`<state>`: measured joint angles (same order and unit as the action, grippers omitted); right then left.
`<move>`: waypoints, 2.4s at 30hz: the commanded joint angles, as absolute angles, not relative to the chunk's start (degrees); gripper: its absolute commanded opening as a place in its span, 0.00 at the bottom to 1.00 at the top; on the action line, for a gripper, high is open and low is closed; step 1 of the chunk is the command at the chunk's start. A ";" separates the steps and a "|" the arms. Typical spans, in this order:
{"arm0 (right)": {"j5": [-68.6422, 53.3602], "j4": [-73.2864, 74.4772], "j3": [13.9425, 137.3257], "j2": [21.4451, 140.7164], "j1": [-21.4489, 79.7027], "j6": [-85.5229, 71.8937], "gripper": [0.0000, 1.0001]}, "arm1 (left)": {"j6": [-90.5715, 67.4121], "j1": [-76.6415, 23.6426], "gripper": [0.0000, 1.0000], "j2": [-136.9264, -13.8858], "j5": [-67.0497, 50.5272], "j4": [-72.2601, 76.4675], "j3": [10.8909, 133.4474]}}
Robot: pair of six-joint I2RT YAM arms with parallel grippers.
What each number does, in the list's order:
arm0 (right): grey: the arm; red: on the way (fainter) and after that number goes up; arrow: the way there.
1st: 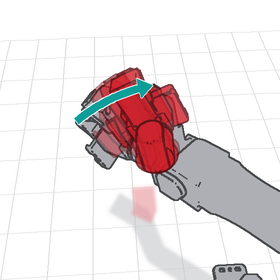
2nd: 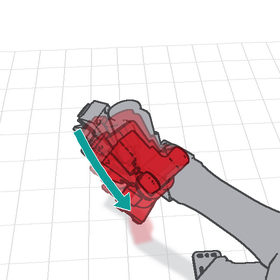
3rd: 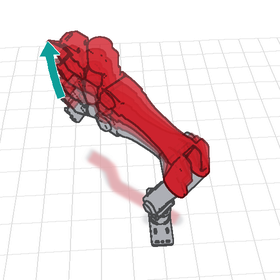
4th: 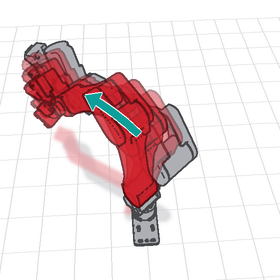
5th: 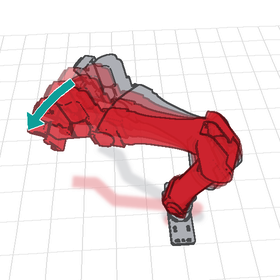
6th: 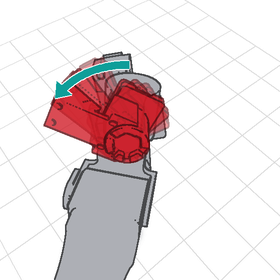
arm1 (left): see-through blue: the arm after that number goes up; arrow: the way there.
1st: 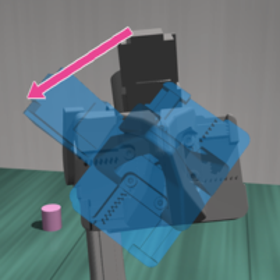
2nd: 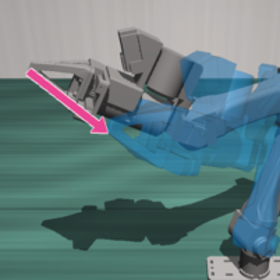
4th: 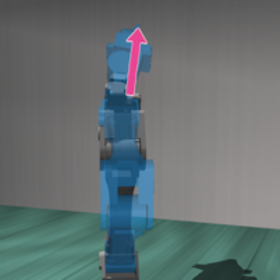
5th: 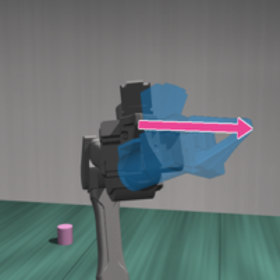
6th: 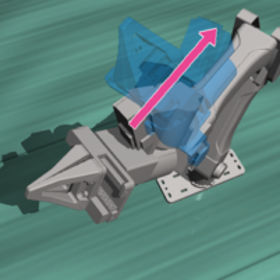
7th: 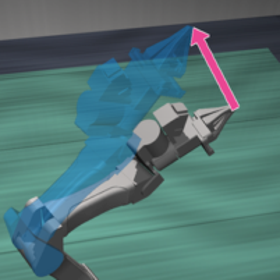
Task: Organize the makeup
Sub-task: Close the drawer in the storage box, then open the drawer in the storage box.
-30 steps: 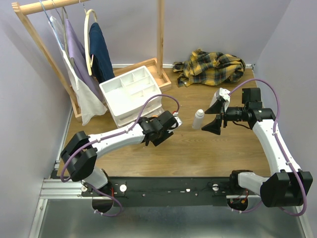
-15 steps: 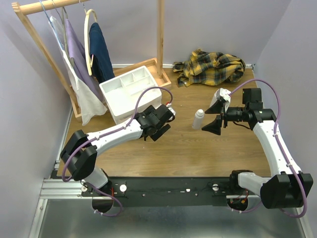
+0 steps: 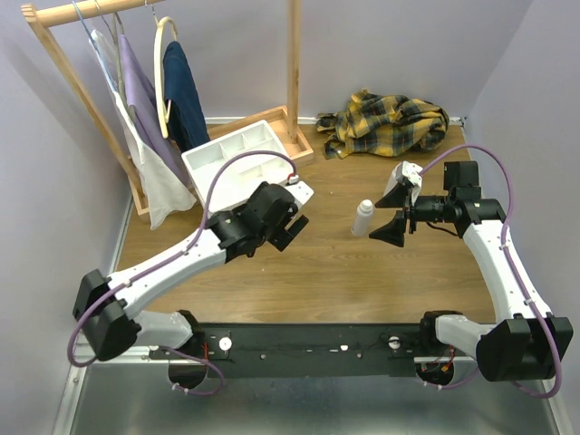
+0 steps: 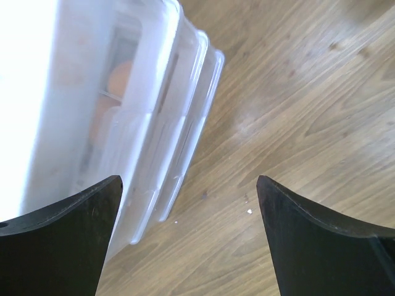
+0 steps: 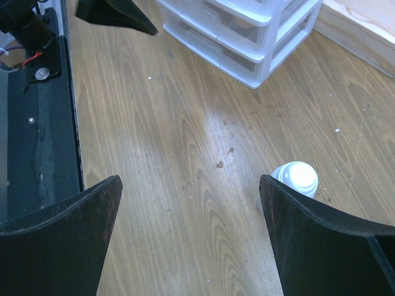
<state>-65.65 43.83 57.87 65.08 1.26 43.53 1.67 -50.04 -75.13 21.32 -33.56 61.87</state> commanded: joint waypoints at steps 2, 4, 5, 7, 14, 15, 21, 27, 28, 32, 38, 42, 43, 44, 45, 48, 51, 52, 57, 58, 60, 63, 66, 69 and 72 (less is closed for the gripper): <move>-65.30 44.65 56.87 63.98 0.97 43.77 1.00 | -2.52 -49.75 0.99 -67.25 14.33 -28.83 59.85; -65.21 44.56 56.78 64.07 0.97 43.77 1.00 | -4.30 -49.48 0.99 -64.27 13.71 -27.78 58.63; -65.21 44.47 56.78 64.16 0.97 43.77 1.00 | -6.05 -49.40 0.99 -63.20 13.62 -26.64 58.01; -65.21 44.39 56.69 64.07 0.97 43.77 1.00 | -7.81 -48.87 0.99 -60.05 13.62 -25.84 55.99; -64.95 43.77 56.43 64.34 0.97 43.51 1.00 | -16.51 -47.99 0.99 -49.58 15.73 -20.23 47.65; -65.04 43.77 56.43 64.42 0.97 43.59 1.00 | -18.87 -47.90 0.99 -48.44 15.82 -19.34 45.03; -65.13 43.59 56.34 64.69 0.97 43.59 1.00 | -25.66 -46.94 0.99 -42.28 14.59 -10.56 34.04; -65.48 43.59 56.08 64.86 0.97 43.59 1.00 | -26.90 -46.50 0.99 -40.08 17.31 -9.14 31.90; -65.48 43.59 56.07 64.86 0.97 43.51 1.00 | -26.89 -46.41 0.99 -38.77 18.97 -9.58 32.17; -65.57 43.51 56.07 64.78 0.97 43.51 1.00 | -26.45 -46.06 0.98 -34.64 23.01 -12.64 34.36; -65.92 43.59 55.99 64.77 0.97 43.50 1.00 | -30.14 -43.25 0.99 -38.48 28.47 -28.69 45.95; -66.01 43.59 55.99 64.60 0.97 43.51 1.00 | -33.39 -42.45 0.99 -42.88 34.34 -37.43 55.17; -66.01 43.59 55.99 64.51 0.97 43.51 1.00 | -35.40 -42.36 0.99 -43.85 35.58 -38.66 56.33; -66.01 43.59 55.99 64.51 1.05 43.51 1.00 | -36.46 -42.28 0.99 -44.12 36.99 -40.41 57.38; -66.01 43.59 55.99 64.42 0.97 43.51 1.00 | -37.34 -42.19 0.99 -44.38 37.52 -40.78 58.18; -66.01 43.59 55.99 64.42 0.97 43.42 1.00 | -38.85 -40.70 0.99 -46.66 39.02 -43.24 61.95; -66.09 43.51 56.07 64.34 0.97 43.33 1.00 | -39.38 -37.89 0.99 -50.44 39.29 -45.87 65.47; -66.09 43.51 56.07 64.34 0.97 43.24 1.00 | -39.38 -37.18 0.99 -52.10 39.37 -46.23 66.44; -66.18 43.16 55.81 64.07 0.88 43.07 1.00 | -36.92 -31.39 0.81 -55.37 37.71 -43.69 65.31; -66.18 43.07 55.72 64.07 0.97 42.89 1.00 | -35.70 -30.33 0.80 -56.50 36.84 -42.99 64.87; -66.36 42.89 55.64 64.25 0.97 42.72 1.00 | -34.55 -28.14 0.70 -58.09 36.47 -41.75 64.95; -66.62 43.07 55.72 64.34 1.05 42.71 1.00 | -32.44 -26.90 0.56 -61.69 36.91 -40.35 66.09; -66.80 42.98 55.63 64.60 0.97 42.80 1.00 | -31.82 -26.46 0.55 -64.42 37.35 -39.99 67.50; -67.06 42.98 55.55 64.77 1.05 42.80 1.00 | -31.47 -26.19 0.54 -66.18 37.09 -38.42 67.33; -67.59 42.98 55.55 65.04 0.97 42.80 1.00 | -30.41 -25.84 0.49 -67.32 37.53 -35.34 65.75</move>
<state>-65.69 43.51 56.69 65.06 1.26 43.27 -32.27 -26.61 -66.74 36.45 -40.34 65.30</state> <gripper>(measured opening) 0.998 0.532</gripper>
